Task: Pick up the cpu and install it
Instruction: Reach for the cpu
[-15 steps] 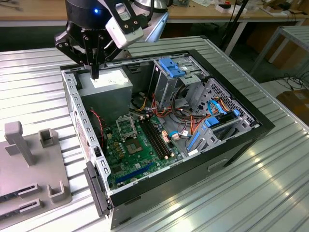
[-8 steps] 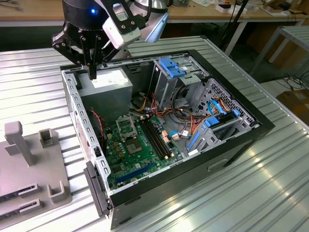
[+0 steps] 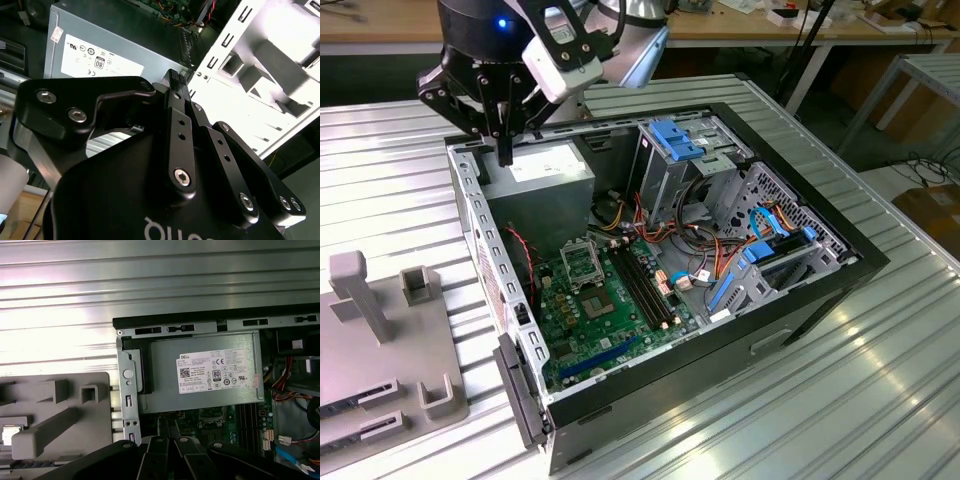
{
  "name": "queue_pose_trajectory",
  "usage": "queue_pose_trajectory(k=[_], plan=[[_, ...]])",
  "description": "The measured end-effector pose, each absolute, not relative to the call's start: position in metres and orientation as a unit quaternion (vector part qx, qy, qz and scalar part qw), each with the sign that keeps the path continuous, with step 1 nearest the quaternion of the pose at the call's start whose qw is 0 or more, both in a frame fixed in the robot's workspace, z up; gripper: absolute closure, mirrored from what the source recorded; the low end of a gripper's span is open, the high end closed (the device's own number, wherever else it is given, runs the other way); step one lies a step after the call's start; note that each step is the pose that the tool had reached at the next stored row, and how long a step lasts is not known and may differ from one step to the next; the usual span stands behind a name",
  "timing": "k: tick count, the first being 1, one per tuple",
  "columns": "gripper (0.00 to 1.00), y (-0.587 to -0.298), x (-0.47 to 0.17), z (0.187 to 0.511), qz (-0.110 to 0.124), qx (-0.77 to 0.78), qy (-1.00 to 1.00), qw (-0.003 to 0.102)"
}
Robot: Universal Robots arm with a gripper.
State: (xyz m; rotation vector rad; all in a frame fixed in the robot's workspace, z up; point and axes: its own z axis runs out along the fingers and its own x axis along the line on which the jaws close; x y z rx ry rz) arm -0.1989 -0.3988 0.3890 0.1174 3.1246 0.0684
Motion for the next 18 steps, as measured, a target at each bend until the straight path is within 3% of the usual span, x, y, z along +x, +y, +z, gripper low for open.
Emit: queue_pose_trajectory(k=[18], plan=[[0.89,-0.400,-0.221,0.388,0.022,0.038,0.999,0.007]])
